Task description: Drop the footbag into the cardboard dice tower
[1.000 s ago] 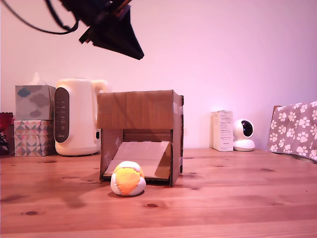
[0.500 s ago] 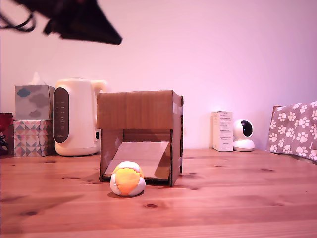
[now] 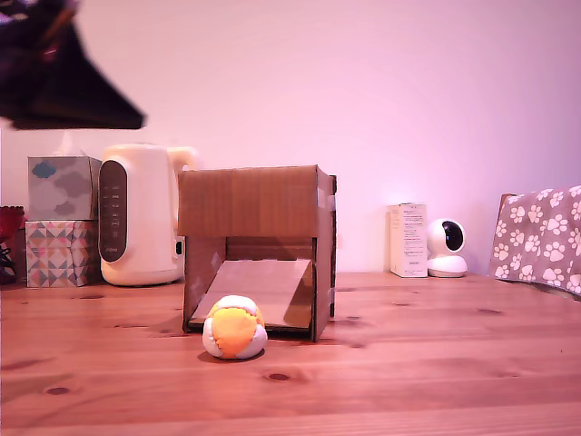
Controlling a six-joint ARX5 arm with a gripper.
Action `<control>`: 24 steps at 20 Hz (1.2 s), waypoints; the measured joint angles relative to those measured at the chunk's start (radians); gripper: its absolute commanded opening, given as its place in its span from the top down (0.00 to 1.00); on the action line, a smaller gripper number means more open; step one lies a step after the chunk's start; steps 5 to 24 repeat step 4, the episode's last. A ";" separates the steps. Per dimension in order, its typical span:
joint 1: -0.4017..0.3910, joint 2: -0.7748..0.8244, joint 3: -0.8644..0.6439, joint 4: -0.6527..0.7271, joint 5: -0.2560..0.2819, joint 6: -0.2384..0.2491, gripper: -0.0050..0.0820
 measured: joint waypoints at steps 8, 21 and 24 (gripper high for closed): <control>0.009 -0.119 -0.109 -0.039 -0.020 -0.063 0.96; 0.009 -0.119 -0.109 -0.039 -0.020 -0.063 0.96; 0.009 -0.119 -0.109 -0.039 -0.020 -0.063 0.96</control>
